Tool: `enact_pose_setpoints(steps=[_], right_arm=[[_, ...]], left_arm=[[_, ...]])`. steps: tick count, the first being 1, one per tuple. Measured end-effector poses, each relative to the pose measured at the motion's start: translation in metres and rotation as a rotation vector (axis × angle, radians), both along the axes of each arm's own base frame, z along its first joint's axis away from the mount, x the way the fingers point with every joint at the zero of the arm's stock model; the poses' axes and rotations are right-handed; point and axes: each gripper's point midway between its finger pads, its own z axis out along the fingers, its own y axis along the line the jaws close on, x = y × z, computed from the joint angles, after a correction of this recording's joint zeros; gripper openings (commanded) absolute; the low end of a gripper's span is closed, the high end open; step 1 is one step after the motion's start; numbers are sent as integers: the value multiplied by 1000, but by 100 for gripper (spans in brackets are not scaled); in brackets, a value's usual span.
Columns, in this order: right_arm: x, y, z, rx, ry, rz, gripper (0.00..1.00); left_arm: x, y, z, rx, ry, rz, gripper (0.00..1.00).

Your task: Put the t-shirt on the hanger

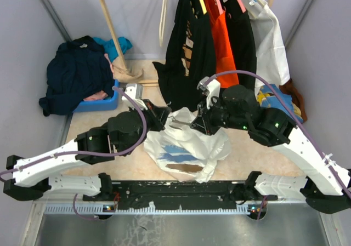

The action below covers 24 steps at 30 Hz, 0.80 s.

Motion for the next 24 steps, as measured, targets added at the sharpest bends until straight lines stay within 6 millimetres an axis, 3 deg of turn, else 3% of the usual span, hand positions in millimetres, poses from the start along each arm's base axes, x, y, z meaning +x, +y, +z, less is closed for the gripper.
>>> enact_pose_setpoints(steps=[5,9,13,17,24], right_arm=[[3,-5,6,1,-17,-28,40],[5,-13,17,2,-41,-59,46],[6,-26,41,24,-86,-101,61],[8,-44,72,68,-158,-166,73],[12,-86,99,117,-253,-323,78]], left_arm=[[8,2,17,84,-48,8,0],[15,6,33,134,-84,9,0],[22,9,77,137,-142,2,0],[24,8,139,110,-223,-15,0],[19,12,210,107,-331,-53,0]])
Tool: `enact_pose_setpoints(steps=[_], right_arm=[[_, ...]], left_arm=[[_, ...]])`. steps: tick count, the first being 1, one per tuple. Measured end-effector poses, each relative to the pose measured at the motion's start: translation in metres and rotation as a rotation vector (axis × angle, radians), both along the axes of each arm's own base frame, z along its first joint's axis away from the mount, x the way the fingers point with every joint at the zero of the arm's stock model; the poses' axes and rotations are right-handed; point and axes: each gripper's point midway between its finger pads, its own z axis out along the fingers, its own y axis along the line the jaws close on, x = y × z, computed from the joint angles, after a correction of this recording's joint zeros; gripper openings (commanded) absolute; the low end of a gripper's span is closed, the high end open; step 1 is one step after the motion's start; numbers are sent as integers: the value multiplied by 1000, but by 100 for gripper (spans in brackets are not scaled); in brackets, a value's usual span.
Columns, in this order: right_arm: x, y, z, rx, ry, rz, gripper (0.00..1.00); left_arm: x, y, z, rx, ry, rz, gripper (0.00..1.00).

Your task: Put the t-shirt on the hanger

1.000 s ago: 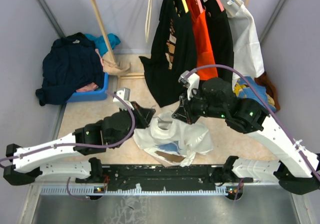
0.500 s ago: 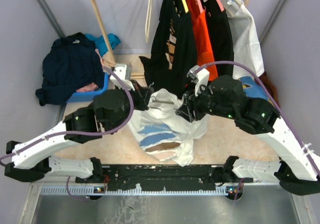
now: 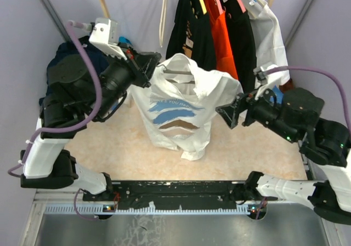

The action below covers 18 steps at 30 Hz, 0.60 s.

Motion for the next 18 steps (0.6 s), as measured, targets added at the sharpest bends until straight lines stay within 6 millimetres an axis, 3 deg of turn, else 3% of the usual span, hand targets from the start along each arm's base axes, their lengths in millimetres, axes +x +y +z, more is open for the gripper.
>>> enact_pose_setpoints(steps=[6,10,13,18], right_arm=[[2,-35,13,38,-56,-131,83],[5,-43,13,33,-64,-173,85],[5,-40,12,33,-63,-161,85],[-3,-6,0,41,-46,1,85]], left_arm=[[-9,21,17,25,-57,-17,0],[-17,42,24,19,-85,-22,0],[-23,61,34,-7,-105,-20,0],[-30,84,37,-27,-121,-15,0]])
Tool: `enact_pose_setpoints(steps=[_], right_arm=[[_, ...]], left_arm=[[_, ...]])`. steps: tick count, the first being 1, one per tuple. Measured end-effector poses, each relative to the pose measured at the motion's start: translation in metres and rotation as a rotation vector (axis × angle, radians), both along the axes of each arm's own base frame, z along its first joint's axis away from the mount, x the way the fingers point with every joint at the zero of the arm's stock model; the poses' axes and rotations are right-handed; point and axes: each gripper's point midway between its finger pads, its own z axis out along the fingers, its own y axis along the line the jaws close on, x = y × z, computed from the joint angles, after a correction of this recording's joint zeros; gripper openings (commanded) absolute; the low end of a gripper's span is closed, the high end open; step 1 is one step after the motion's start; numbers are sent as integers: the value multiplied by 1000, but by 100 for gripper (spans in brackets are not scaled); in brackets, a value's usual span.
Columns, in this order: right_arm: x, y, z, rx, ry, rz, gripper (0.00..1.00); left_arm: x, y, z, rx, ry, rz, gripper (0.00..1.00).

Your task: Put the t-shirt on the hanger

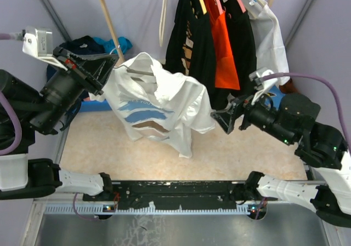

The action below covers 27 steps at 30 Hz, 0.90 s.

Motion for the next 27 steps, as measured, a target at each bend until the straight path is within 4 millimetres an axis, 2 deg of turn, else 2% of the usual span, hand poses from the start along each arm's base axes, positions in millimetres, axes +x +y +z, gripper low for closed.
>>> enact_pose_setpoints(steps=[3,7,9,13,15,21,27], right_arm=[[-8,23,-11,0,18,117,85],[-18,45,-19,12,30,237,77],[-20,53,-19,22,27,273,63],[-19,66,-17,30,22,318,14],[-17,69,-17,26,16,323,0],[-11,66,-13,22,14,281,0],[-14,38,37,109,-97,206,0]], left_arm=[[-1,6,-4,6,1,5,0],[0,3,-11,25,9,7,0],[1,0,-14,35,12,7,0],[3,-5,-20,56,16,8,0],[3,-5,-21,58,16,8,0],[4,-2,-24,66,18,24,0],[9,-5,-37,98,34,45,0]])
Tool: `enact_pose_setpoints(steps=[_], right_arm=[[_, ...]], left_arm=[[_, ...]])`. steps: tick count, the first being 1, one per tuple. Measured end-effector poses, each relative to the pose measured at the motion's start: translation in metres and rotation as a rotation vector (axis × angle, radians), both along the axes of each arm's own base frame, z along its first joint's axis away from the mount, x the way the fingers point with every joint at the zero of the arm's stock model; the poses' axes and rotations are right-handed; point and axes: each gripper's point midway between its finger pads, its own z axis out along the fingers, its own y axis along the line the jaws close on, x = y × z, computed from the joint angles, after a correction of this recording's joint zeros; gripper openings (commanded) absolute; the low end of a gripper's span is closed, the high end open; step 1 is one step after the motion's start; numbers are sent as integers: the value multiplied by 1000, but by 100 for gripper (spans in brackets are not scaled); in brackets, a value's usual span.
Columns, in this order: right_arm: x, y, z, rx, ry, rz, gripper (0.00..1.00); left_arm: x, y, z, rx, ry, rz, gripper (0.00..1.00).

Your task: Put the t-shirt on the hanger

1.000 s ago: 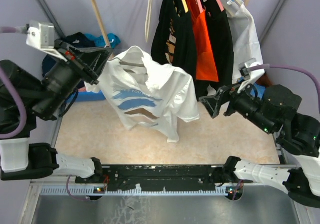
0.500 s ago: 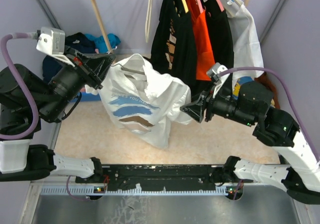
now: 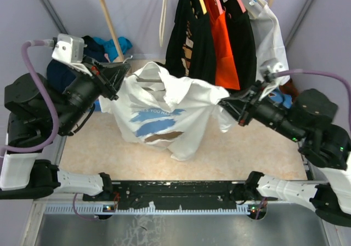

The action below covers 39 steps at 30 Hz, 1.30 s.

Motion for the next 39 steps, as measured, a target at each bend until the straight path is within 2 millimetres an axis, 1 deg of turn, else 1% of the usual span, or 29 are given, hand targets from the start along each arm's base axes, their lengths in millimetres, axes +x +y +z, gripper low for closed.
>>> enact_pose_setpoints(steps=[3,5,6,8,10,13,18,19,21,22,23,24,25,27,30,32,34,36,37,39], right_arm=[[-2,-16,26,48,-49,-45,0],[1,-27,43,75,-78,-92,0],[3,-31,47,78,-86,-115,0],[9,-36,51,71,-88,-159,0],[18,-39,49,47,-80,-205,0],[34,-40,39,-15,-55,-283,0],[60,-38,10,-158,7,-393,0],[63,-39,3,-191,20,-412,7],[70,-37,-9,-248,46,-437,30],[72,-35,-16,-277,61,-441,39],[73,-34,-21,-294,78,-442,50],[73,-34,-27,-320,92,-439,58],[72,-33,-29,-339,103,-435,63],[68,-34,-27,-342,113,-417,66],[54,-37,-7,-287,98,-361,65],[40,-39,5,-240,77,-305,62],[26,-40,12,-210,62,-239,53],[14,-40,17,-192,45,-182,48],[8,-40,19,-181,40,-150,48],[0,-33,20,-171,39,-91,52]], left_arm=[[2,-7,-7,21,10,1,0],[4,-12,-10,28,16,-1,0],[4,-14,-11,30,20,-2,0],[5,-17,-14,35,27,-7,0],[4,-19,-16,39,34,-14,0],[2,-20,-19,44,46,-28,0],[-3,-22,-22,52,62,-61,0],[-4,-22,-22,51,64,-66,0],[-6,-22,-21,51,66,-78,0],[-6,-22,-20,52,67,-81,0],[-7,-23,-21,52,69,-86,0],[-7,-24,-22,56,72,-89,0],[-7,-25,-23,61,77,-92,0],[-7,-30,-26,71,89,-101,0],[-8,-38,-37,108,111,-118,0],[-8,-44,-45,134,128,-132,0],[-10,-48,-53,158,146,-146,0],[-11,-51,-58,179,161,-158,0],[-12,-52,-60,187,167,-163,0],[-13,-54,-64,196,178,-171,0]])
